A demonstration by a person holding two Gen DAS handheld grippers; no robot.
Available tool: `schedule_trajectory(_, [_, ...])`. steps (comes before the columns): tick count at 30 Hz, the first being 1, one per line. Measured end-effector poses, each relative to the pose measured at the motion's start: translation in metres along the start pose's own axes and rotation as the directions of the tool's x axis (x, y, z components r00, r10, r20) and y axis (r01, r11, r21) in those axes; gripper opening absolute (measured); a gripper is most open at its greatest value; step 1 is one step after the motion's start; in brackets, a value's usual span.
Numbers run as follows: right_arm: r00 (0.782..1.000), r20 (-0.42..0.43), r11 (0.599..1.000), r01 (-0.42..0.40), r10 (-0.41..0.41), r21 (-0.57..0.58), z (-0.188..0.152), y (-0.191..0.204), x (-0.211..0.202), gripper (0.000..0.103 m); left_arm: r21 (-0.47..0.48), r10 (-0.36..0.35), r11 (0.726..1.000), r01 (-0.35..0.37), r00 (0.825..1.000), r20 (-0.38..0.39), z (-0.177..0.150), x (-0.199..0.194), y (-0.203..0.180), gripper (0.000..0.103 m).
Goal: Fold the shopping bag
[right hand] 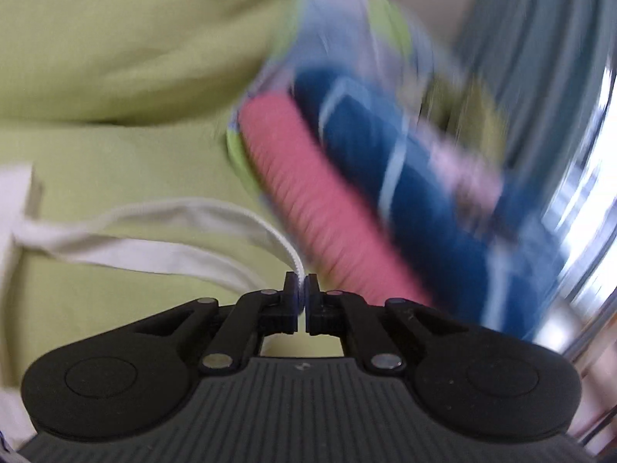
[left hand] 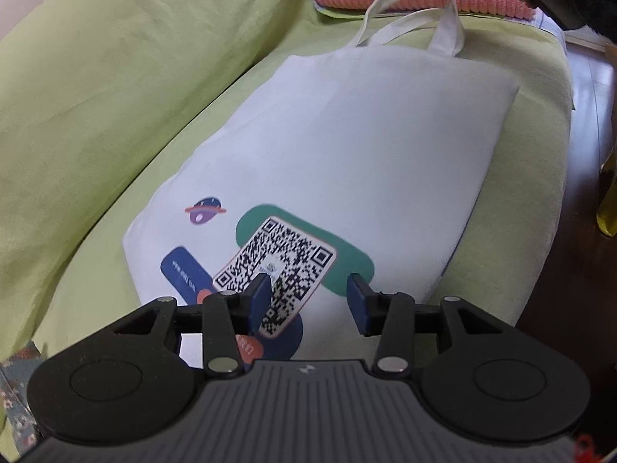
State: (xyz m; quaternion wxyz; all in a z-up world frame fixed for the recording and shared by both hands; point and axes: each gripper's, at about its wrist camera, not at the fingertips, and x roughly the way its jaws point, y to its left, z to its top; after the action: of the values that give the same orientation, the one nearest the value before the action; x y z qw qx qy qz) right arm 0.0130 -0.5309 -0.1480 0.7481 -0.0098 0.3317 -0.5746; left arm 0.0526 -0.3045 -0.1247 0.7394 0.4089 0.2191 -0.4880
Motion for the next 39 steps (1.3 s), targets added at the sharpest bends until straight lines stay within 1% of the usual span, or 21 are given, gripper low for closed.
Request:
schedule_trajectory(2, [0.996,-0.089,0.998,0.016,-0.021,-0.065,-0.005,0.014,0.019,0.007,-0.013,-0.002,1.0,0.002,1.0,0.002,-0.002,0.0,0.002,0.052])
schedule_trajectory(4, [0.983,-0.181,0.999,-0.031,0.027,-0.019,-0.012,0.007,0.031,0.016,-0.005,0.013,1.0,-0.013,1.0,-0.001,-0.004,-0.002,0.002,0.052])
schedule_trajectory(5, [0.98,-0.189,0.998,-0.052,0.056,0.023,-0.014,-0.001,0.026,0.026,-0.002,0.023,1.0,-0.023,1.0,-0.002,-0.005,-0.005,0.003,0.052])
schedule_trajectory(7, [0.986,-0.139,0.99,-0.074,0.09,0.117,-0.014,-0.02,0.003,0.047,-0.014,0.032,0.999,-0.032,0.999,0.006,-0.008,-0.012,0.007,0.052])
schedule_trajectory(8, [0.989,-0.1,0.985,-0.089,0.104,0.15,-0.014,-0.029,-0.015,0.047,-0.031,0.04,0.999,-0.039,0.999,0.013,-0.01,-0.016,0.011,0.052])
schedule_trajectory(10, [0.978,-0.003,0.959,-0.204,0.209,0.197,-0.016,-0.037,-0.053,0.042,-0.069,0.047,0.997,-0.045,0.999,0.026,-0.011,-0.022,0.017,0.051])
schedule_trajectory(11, [0.953,0.04,0.929,-0.303,0.302,0.212,-0.017,-0.037,-0.071,0.034,-0.088,0.05,0.995,-0.047,0.998,0.033,-0.011,-0.025,0.02,0.05])
schedule_trajectory(12, [0.905,0.078,0.879,-0.424,0.417,0.219,-0.019,-0.033,-0.087,0.029,-0.104,0.048,0.994,-0.044,0.998,0.035,-0.011,-0.026,0.021,0.049])
schedule_trajectory(14, [0.772,0.141,0.743,-0.636,0.62,0.21,-0.024,-0.02,-0.12,0.014,-0.122,0.033,0.992,-0.029,0.999,0.036,-0.009,-0.023,0.021,0.044])
schedule_trajectory(15, [0.706,0.145,0.681,-0.707,0.693,0.189,-0.028,-0.005,-0.133,0.013,-0.125,0.03,0.992,-0.026,0.999,0.036,-0.011,-0.022,0.02,0.043])
schedule_trajectory(16, [0.656,0.136,0.636,-0.754,0.743,0.163,-0.032,0.012,-0.146,0.013,-0.133,0.031,0.991,-0.027,0.999,0.028,-0.014,-0.019,0.019,0.043])
schedule_trajectory(17, [0.618,0.121,0.605,-0.785,0.776,0.133,-0.037,0.028,-0.156,0.013,-0.141,0.031,0.99,-0.028,0.999,0.02,-0.018,-0.017,0.019,0.043])
schedule_trajectory(18, [0.596,0.105,0.587,-0.802,0.796,0.109,-0.045,0.041,-0.164,0.013,-0.149,0.032,0.988,-0.03,0.999,0.012,-0.022,-0.015,0.019,0.043])
schedule_trajectory(20, [0.6,0.044,0.594,-0.798,0.799,0.103,-0.06,0.059,-0.168,0.012,-0.165,0.032,0.986,-0.033,0.999,-0.004,-0.029,-0.01,0.018,0.044])
schedule_trajectory(22, [0.656,-0.008,0.651,-0.748,0.755,0.13,-0.076,0.062,-0.164,0.006,-0.225,0.035,0.974,-0.036,0.999,-0.008,-0.044,-0.014,0.028,0.045])
schedule_trajectory(24, [0.717,-0.002,0.707,-0.688,0.697,0.165,-0.086,0.049,-0.158,0.001,-0.277,0.059,0.958,-0.069,0.997,-0.041,-0.059,-0.02,0.042,0.045])
schedule_trajectory(26, [0.742,-0.037,0.736,-0.654,0.669,0.176,-0.082,0.039,-0.156,0.001,-0.289,0.073,0.953,-0.087,0.996,-0.058,-0.061,-0.026,0.053,0.045])
schedule_trajectory(29, [0.734,-0.022,0.728,-0.67,0.679,0.146,-0.06,0.043,-0.162,0.01,-0.268,0.084,0.96,-0.086,0.996,-0.02,-0.045,-0.032,0.066,0.042])
schedule_trajectory(33, [0.679,0.048,0.676,-0.734,0.732,0.068,-0.015,0.08,-0.156,0.01,-0.21,0.035,0.977,-0.024,0.998,0.049,0.001,-0.003,0.071,0.042])
schedule_trajectory(36, [0.635,0.034,0.636,-0.77,0.771,-0.044,0.009,0.127,-0.146,0.01,-0.176,-0.054,0.982,0.063,0.997,0.052,0.028,0.037,0.071,0.042])
schedule_trajectory(39, [0.602,0.023,0.599,-0.787,0.798,-0.147,0.028,0.17,-0.131,0.01,-0.147,-0.084,0.985,0.093,0.995,0.062,0.043,0.073,0.076,0.043])
